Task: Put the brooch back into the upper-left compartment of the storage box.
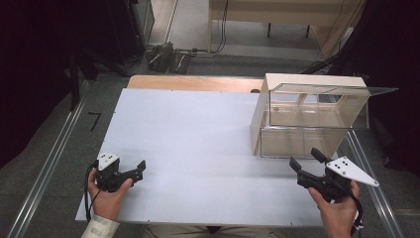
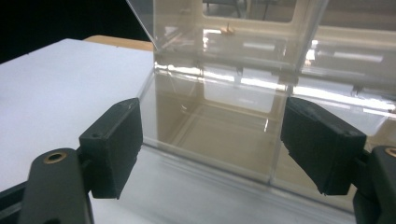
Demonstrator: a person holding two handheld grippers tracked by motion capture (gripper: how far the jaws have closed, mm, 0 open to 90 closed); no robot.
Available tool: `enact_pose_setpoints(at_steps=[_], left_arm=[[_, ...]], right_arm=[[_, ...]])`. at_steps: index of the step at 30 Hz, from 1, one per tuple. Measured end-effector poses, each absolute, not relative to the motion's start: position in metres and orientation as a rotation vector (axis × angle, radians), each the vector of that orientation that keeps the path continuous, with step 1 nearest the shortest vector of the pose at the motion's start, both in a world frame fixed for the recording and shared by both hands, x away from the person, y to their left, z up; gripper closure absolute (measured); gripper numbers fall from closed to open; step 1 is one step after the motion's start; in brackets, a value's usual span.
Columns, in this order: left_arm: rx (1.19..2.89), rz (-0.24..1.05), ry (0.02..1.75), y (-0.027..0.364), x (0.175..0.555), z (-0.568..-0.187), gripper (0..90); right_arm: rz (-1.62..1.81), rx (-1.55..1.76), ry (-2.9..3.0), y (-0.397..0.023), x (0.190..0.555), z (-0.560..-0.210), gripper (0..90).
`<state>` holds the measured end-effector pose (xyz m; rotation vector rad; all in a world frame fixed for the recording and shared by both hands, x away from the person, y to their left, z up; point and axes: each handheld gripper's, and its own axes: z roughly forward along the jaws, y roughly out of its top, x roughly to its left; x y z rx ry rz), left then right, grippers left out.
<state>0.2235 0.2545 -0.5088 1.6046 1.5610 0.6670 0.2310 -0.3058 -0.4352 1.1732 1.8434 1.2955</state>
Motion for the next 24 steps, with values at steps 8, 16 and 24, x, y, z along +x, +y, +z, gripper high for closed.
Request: enact_pose_setpoints(at_steps=[8,16,24], left_arm=[[1.603,0.668,1.56,0.254,0.223,-0.509,4.9],[1.599,0.667,1.562,0.255,0.223,-0.508,4.9],[1.599,0.667,1.562,0.254,0.223,-0.509,4.9]], right_arm=[[1.27,1.246,1.841,-0.318,0.231,-0.458,19.4],[1.199,1.277,1.843,-0.327,0.227,-0.47,19.0],[1.109,1.342,1.877,-0.333,0.218,-0.483,17.4]])
